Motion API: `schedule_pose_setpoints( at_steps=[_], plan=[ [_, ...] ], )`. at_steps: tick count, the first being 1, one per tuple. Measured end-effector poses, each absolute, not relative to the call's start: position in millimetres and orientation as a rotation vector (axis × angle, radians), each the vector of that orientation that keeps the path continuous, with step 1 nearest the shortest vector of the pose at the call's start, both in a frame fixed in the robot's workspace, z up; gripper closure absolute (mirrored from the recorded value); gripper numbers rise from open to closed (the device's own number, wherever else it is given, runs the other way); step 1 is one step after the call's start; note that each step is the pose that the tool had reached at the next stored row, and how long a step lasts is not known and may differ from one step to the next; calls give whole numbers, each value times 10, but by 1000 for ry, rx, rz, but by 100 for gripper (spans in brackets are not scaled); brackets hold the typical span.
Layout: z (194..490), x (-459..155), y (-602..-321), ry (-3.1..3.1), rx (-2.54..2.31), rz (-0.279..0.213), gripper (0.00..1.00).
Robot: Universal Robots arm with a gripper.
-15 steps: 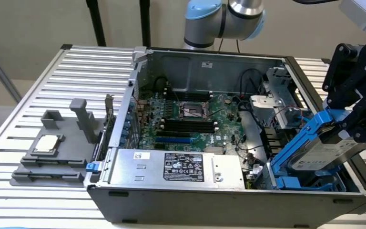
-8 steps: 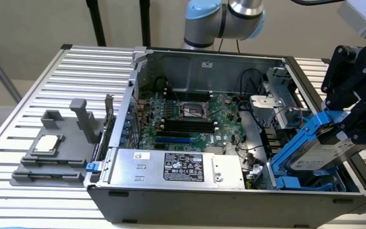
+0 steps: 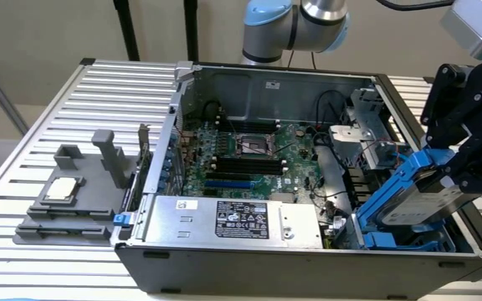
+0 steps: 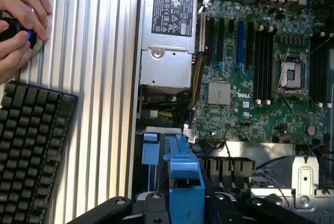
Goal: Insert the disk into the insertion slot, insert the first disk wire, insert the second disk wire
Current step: 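Insert the disk into the insertion slot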
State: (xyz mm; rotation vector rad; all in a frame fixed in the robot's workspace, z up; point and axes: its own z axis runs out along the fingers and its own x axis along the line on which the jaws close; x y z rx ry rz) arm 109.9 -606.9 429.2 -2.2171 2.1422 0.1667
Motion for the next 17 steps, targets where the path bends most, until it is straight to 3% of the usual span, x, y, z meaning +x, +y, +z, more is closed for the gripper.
schedule_pose_setpoints(
  at_steps=[17],
  plan=[
    [4448,1102,-6081,2140,-2222,176,68]
  ],
)
